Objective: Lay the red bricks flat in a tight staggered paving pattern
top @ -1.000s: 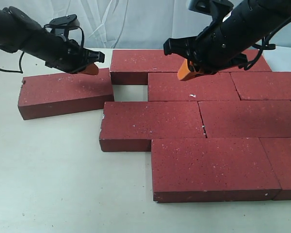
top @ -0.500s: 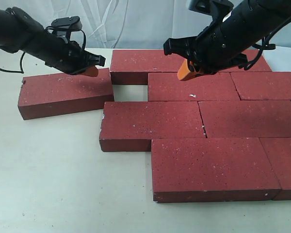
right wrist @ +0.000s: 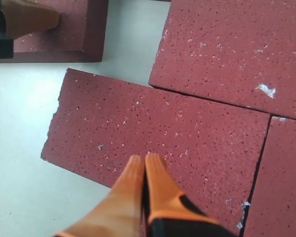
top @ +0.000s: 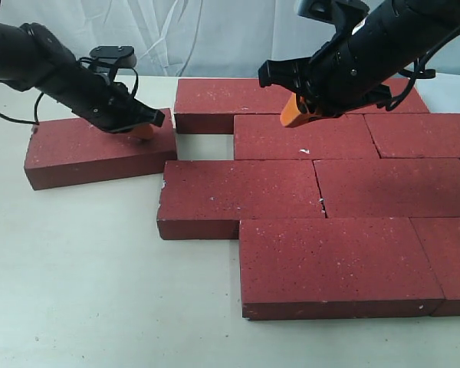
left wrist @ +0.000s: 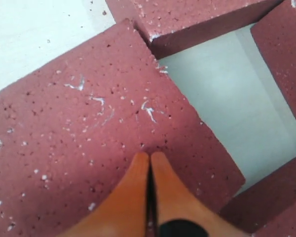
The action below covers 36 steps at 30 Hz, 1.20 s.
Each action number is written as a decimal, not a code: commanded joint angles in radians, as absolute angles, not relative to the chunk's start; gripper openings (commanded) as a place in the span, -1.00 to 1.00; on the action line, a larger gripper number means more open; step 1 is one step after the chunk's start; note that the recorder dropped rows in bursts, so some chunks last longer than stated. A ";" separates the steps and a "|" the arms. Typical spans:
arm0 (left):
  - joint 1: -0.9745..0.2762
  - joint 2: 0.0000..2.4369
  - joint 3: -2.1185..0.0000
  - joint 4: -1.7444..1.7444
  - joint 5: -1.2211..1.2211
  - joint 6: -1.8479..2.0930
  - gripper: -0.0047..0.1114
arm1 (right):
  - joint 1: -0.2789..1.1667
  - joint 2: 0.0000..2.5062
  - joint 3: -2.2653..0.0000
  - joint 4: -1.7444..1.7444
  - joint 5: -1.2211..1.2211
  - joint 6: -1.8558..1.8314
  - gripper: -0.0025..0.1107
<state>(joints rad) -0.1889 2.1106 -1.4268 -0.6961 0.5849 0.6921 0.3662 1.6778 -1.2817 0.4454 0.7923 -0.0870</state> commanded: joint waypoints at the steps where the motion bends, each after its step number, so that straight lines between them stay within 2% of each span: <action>1: -0.190 2.111 -1.425 -0.595 0.636 0.693 -0.92 | 0.360 1.666 -1.280 0.443 0.781 -0.095 -0.97; 21: -0.190 2.111 -1.425 -0.551 0.714 0.744 -0.92 | 0.360 1.666 -1.280 0.446 0.779 -0.095 -0.97; 36: -0.190 2.111 -1.425 -0.666 0.758 0.817 -0.92 | 0.360 1.666 -1.280 0.446 0.779 -0.095 -0.97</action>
<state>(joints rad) -0.1889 2.1030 -1.4346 -0.6503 0.6996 0.8094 0.3662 1.6778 -1.2817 0.4454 0.7923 -0.0870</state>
